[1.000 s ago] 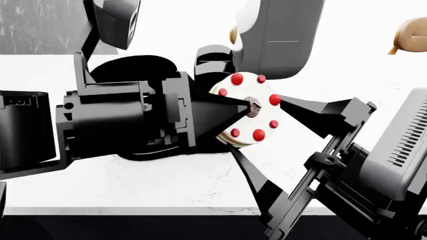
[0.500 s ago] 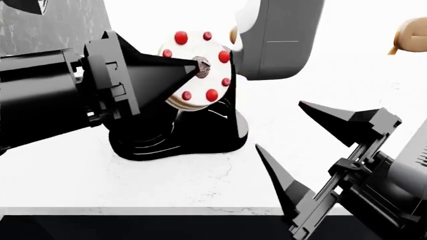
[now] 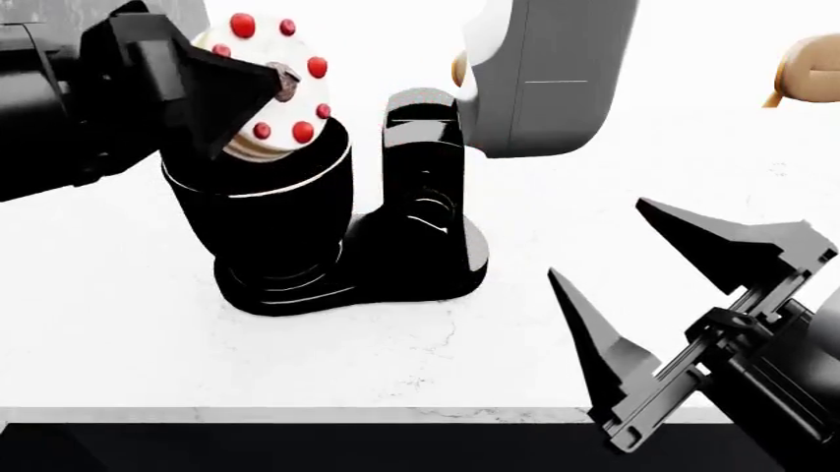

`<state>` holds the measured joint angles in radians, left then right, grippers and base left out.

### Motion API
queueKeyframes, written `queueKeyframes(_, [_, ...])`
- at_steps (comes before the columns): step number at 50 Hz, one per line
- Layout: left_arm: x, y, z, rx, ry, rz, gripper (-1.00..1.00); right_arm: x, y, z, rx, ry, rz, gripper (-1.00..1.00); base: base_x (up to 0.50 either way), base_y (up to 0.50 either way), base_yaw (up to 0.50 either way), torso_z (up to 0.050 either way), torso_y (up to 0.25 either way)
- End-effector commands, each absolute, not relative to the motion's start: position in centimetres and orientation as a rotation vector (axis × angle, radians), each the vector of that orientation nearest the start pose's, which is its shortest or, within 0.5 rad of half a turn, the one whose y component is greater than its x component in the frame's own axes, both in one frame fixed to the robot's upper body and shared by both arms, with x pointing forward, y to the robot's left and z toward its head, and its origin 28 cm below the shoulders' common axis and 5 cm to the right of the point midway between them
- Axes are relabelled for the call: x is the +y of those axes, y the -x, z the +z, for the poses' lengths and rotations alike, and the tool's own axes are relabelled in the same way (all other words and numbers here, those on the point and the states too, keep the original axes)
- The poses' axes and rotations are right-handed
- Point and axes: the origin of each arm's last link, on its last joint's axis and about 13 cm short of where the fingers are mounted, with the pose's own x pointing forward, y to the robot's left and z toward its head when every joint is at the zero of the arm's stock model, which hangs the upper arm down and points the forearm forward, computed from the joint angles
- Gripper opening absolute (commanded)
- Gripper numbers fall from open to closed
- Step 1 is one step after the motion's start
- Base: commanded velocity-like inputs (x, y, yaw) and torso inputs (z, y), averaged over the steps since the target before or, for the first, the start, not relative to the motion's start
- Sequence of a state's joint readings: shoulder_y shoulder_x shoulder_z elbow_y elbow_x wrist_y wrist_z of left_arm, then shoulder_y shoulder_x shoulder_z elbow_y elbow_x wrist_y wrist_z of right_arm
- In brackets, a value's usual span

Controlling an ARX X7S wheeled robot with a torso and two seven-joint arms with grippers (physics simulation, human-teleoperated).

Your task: Place the cake in the stand mixer bowl.

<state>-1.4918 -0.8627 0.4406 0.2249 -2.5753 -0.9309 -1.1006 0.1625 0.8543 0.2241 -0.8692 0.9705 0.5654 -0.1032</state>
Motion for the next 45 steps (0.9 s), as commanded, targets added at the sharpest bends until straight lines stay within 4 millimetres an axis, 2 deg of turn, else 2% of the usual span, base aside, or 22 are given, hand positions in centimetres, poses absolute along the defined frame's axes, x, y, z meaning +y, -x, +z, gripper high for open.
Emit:
queueKeyframes(1, [26.0, -19.6, 40.3, 0.326, 0.184, -0.381, -1.00, -18.0, -17.4, 22.2, -0.289, 0.187, 0.605, 1.00, 0.00, 0.00, 0.00, 0.000, 0.000])
queueKeyframes(10, [25.8, -23.2, 41.0, 0.397, 0.128, -0.290, -1.00, -17.9, -17.7, 21.9, -0.282, 0.180, 0.608, 1.00, 0.00, 0.00, 0.00, 0.000, 0.000])
queueKeyframes(18, [25.7, -25.7, 40.3, 0.447, 0.096, -0.238, -1.00, -17.9, -17.8, 21.8, -0.281, 0.172, 0.613, 1.00, 0.00, 0.00, 0.00, 0.000, 0.000])
queueKeyframes(29, [25.4, -27.2, 40.4, 0.485, 0.075, -0.202, -1.00, -17.9, -17.9, 21.7, -0.280, 0.168, 0.617, 1.00, 0.00, 0.00, 0.00, 0.000, 0.000])
queueKeyframes(45, [25.1, -28.9, 39.1, 0.562, 0.012, -0.167, -1.00, -17.9, -18.1, 21.3, -0.277, 0.158, 0.618, 1.00, 0.00, 0.00, 0.00, 0.000, 0.001])
